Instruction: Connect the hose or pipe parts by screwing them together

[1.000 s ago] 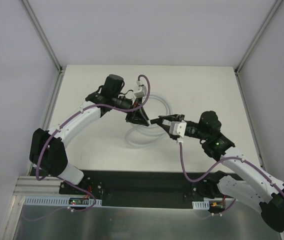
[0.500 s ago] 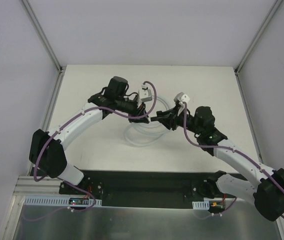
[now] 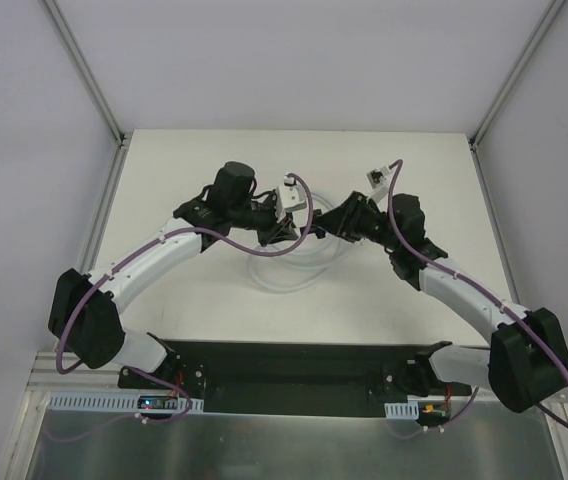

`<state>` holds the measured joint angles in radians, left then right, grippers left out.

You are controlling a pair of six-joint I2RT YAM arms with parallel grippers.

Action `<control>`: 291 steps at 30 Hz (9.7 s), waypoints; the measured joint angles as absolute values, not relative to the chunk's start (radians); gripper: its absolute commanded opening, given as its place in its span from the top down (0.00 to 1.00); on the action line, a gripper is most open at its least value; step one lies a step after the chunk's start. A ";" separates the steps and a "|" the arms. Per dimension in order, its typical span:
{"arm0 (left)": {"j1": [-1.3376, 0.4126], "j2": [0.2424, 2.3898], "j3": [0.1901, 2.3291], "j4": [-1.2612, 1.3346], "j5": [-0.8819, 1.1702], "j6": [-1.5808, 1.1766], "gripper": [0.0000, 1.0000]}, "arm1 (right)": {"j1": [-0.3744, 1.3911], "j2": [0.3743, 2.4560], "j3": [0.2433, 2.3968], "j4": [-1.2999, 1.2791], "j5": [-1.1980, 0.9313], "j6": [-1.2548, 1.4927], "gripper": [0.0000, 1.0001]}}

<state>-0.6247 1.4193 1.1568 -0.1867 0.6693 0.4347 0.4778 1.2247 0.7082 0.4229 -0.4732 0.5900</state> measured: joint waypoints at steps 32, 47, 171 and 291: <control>-0.489 1.419 1.137 -0.145 1.202 0.170 1.00 | 0.489 0.845 0.470 0.570 -0.662 -1.010 0.08; -0.483 1.443 1.176 -0.157 1.230 0.166 1.00 | 0.620 0.928 0.619 0.388 -0.714 -1.179 0.59; -0.572 1.378 1.118 -0.134 0.896 0.331 1.00 | 0.431 0.828 0.601 0.545 -0.564 -0.037 0.04; -0.542 1.461 1.207 -0.276 1.198 0.245 1.00 | 0.602 0.830 0.565 0.278 -0.666 -1.244 0.27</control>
